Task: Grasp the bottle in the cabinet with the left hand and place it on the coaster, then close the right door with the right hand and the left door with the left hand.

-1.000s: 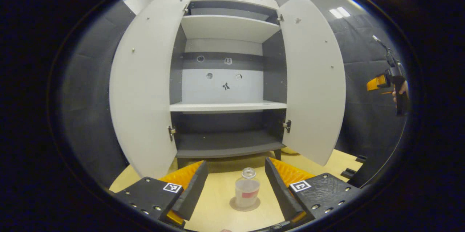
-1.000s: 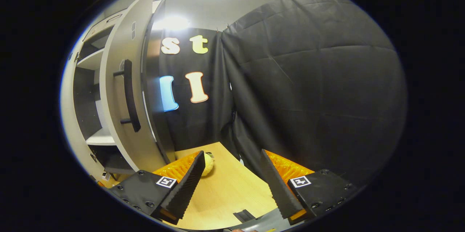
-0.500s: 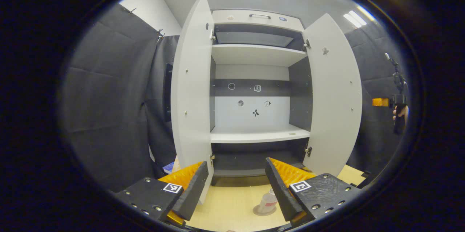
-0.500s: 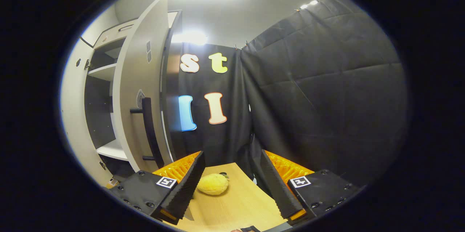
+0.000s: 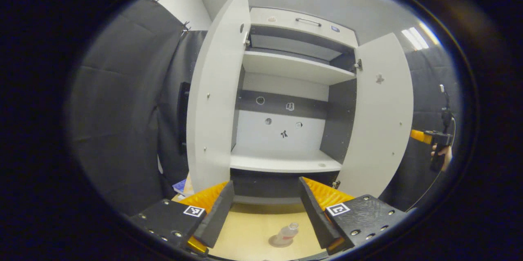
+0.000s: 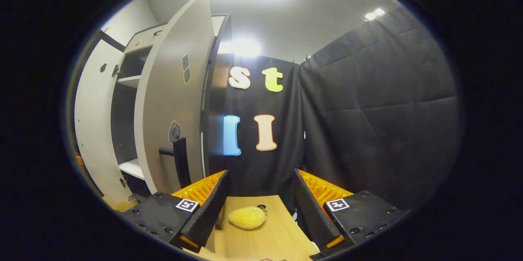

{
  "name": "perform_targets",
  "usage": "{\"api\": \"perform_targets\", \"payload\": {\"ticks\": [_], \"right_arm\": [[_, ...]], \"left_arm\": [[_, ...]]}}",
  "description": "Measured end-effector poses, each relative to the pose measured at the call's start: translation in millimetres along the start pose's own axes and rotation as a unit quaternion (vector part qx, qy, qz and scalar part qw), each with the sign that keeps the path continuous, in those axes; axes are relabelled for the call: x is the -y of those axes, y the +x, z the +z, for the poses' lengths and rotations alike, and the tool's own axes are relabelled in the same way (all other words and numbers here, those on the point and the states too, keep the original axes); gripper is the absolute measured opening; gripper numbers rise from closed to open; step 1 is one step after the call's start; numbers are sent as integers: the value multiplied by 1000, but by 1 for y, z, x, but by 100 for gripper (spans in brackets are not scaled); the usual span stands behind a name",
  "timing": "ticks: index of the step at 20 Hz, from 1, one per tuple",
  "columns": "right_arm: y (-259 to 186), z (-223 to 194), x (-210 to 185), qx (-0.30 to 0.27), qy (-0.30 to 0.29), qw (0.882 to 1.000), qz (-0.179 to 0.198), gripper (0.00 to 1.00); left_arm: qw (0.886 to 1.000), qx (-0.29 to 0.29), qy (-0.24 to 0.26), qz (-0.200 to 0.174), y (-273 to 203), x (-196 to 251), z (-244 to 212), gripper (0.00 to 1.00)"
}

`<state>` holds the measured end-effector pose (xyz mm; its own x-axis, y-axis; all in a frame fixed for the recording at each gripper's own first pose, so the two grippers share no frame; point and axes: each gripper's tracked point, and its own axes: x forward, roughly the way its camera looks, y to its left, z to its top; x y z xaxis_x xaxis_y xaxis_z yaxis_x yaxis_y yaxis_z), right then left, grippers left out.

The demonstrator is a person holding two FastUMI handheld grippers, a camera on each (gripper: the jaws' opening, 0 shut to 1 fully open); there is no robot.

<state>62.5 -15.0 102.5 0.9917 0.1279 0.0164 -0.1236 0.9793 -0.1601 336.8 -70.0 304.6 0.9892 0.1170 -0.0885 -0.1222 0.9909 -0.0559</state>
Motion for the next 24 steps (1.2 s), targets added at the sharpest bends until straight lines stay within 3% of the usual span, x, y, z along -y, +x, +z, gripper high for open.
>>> {"api": "perform_targets", "payload": {"ticks": [4,8,9,10,11,17,19,24], "right_arm": [[19,-2,-7,-17,-9,999,30,96],[27,4,-33,-9,18,998,64,96],[30,2,-39,-11,16,997,70,96],[32,1,-40,-12,7,997,70,97],[35,4,-39,-6,-4,997,75,92],[33,2,-48,-12,1,996,91,95],[31,2,-64,-13,16,994,106,92],[22,6,-116,-2,8,989,146,95]], "left_arm": [[1000,17,-1,6,4,-7,10,95],[1000,2,-7,11,2,-8,-4,92],[1000,0,-10,10,1,-7,-5,99],[1000,-2,-10,11,-2,-8,-9,92],[1000,-2,-8,13,-4,-9,-9,92],[999,2,3,32,-14,-22,-9,92],[999,1,-2,40,-17,-26,-10,92],[998,0,9,59,-27,-39,-12,92]]}}
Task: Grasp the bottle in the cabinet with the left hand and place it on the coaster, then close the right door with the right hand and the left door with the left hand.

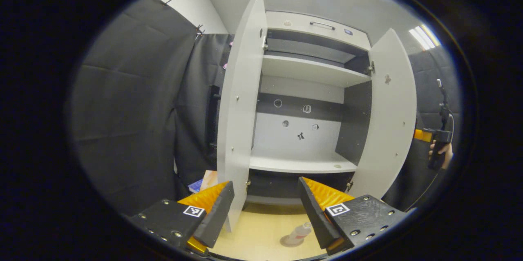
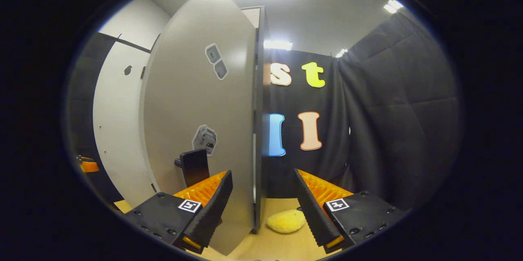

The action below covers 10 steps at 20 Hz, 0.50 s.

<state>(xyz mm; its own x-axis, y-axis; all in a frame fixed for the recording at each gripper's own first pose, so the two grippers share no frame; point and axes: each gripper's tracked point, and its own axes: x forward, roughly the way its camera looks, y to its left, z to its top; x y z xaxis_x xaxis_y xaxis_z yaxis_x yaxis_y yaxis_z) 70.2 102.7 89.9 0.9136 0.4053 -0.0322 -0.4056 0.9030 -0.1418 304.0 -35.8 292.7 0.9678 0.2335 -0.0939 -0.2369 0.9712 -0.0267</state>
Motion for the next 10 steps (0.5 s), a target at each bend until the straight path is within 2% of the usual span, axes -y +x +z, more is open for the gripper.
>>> {"api": "perform_targets", "payload": {"ticks": [5,6,7,8,10], "right_arm": [[16,1,-41,9,-4,1000,30,95],[20,1,-50,9,-1,999,37,92],[27,1,-59,8,5,999,44,95],[32,0,-70,5,14,998,54,92],[39,-3,-89,-1,33,997,71,95]], "left_arm": [[1000,0,-17,15,-9,-10,-3,92],[1000,0,-22,20,-12,-14,-5,92],[999,-2,-24,25,-14,-18,-6,92],[999,-1,-25,32,-18,-23,-7,92],[998,-3,-29,47,-25,-32,-7,92]]}}
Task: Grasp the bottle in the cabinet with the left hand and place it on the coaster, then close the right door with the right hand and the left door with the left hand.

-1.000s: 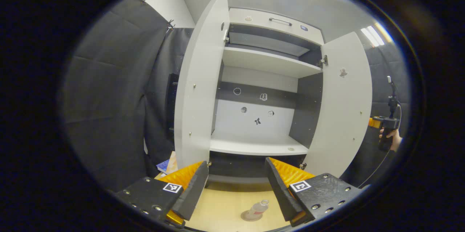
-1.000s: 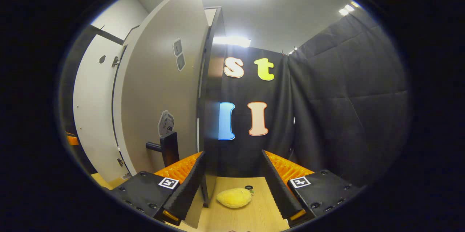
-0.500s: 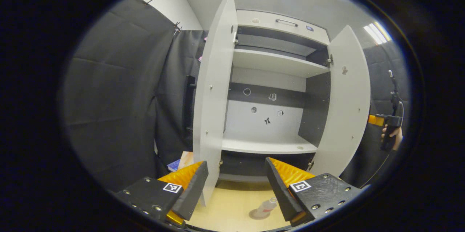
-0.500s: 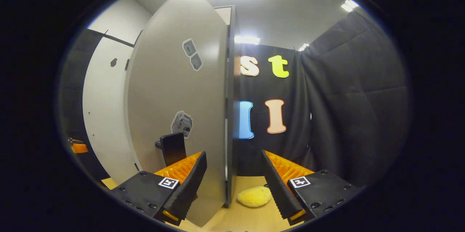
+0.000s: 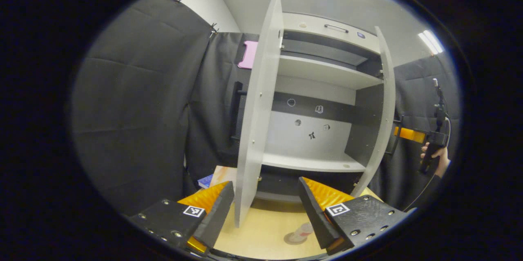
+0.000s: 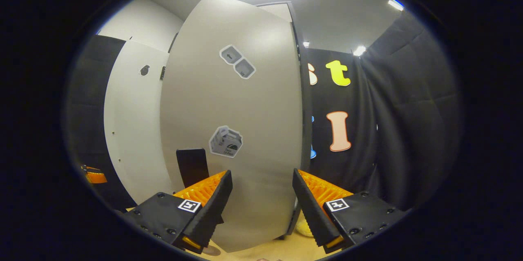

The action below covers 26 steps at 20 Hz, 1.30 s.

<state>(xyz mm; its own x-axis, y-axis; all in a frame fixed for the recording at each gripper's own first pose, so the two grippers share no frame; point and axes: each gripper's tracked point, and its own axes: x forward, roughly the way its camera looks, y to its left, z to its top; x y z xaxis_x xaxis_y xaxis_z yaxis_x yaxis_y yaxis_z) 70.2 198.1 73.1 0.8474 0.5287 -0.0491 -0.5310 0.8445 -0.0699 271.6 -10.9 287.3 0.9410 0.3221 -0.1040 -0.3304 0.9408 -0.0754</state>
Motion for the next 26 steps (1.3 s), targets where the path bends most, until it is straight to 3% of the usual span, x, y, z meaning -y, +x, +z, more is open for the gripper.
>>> {"api": "perform_targets", "payload": {"ticks": [4,8,9,10,14,19,20,22,26], "right_arm": [[4,-10,-21,-1,15,1000,19,95],[-3,-25,-16,-12,4,1000,8,92],[-6,-30,-16,-18,6,1000,6,95],[-8,-36,-16,-26,10,1000,5,95],[-19,-51,-14,-40,20,999,-4,95],[-34,-66,-10,-52,9,998,-22,95],[-38,-67,-9,-55,3,998,-23,95],[-44,-73,-11,-60,-5,998,-26,95],[-53,-87,-19,-76,1,997,-29,92]], "left_arm": [[1000,10,-7,26,-7,-26,7,92],[998,26,10,55,-9,-60,17,92],[998,32,11,60,-6,-68,22,92],[997,38,11,64,-2,-75,26,99],[996,52,12,71,12,-106,43,99],[996,80,22,41,48,-134,77,99],[996,80,26,32,57,-137,80,84],[995,90,40,17,75,-146,93,99],[994,86,43,-54,112,-138,111,91]]}}
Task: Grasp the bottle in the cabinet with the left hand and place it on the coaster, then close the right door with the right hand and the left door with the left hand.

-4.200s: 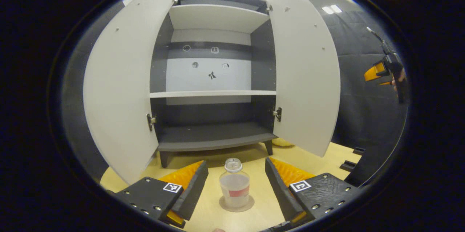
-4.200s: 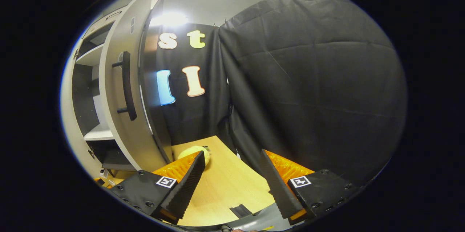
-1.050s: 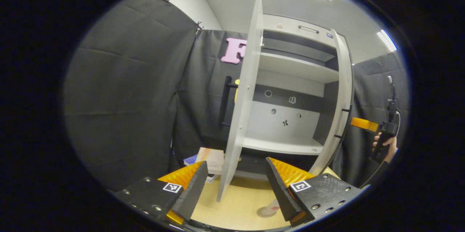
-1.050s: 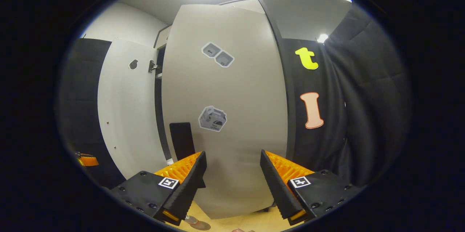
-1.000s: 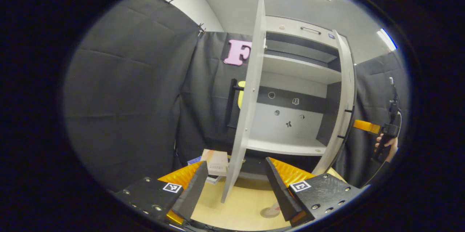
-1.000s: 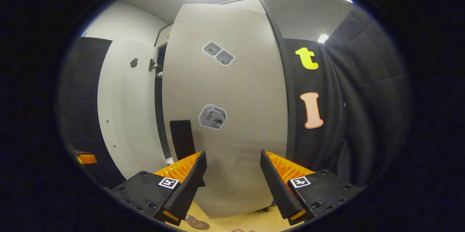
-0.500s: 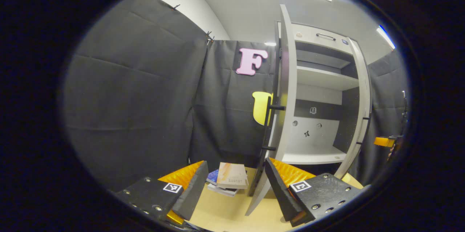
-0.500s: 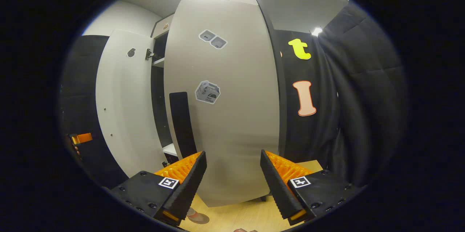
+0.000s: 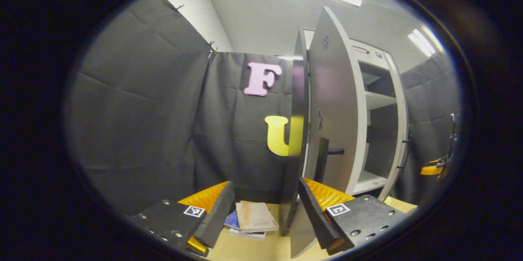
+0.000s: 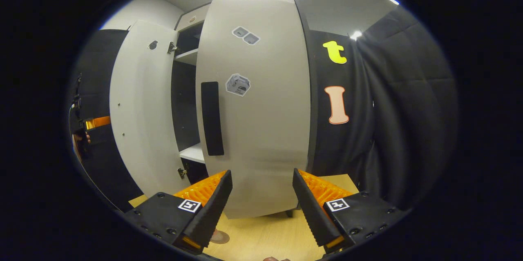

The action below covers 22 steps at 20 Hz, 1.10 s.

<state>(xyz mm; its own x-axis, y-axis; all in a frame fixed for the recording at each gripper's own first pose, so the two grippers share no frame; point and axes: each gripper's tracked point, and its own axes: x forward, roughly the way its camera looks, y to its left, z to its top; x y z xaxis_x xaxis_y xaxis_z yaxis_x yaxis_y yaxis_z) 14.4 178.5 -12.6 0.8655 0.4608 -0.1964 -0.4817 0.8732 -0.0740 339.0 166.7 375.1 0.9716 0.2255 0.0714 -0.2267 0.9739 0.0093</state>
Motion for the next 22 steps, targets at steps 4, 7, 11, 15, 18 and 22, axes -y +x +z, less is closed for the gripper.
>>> {"api": "perform_targets", "payload": {"ticks": [4,7,11,15,18,22], "right_arm": [[-10,-18,1,-15,41,999,-13,95],[-20,-29,9,-19,61,997,-31,95],[-37,-44,31,-28,65,996,-59,95],[-51,-50,55,-29,72,993,-90,95],[-54,-53,68,-26,72,992,-104,95],[-54,-56,76,-27,74,990,-115,92]], "left_arm": [[999,-2,18,-41,33,9,18,91],[998,-13,25,-49,50,5,16,91],[998,-11,30,-58,56,8,5,92],[998,-16,42,-41,55,13,0,91],[997,-19,69,-28,53,19,4,90],[998,-20,50,-32,54,24,4,91]]}}
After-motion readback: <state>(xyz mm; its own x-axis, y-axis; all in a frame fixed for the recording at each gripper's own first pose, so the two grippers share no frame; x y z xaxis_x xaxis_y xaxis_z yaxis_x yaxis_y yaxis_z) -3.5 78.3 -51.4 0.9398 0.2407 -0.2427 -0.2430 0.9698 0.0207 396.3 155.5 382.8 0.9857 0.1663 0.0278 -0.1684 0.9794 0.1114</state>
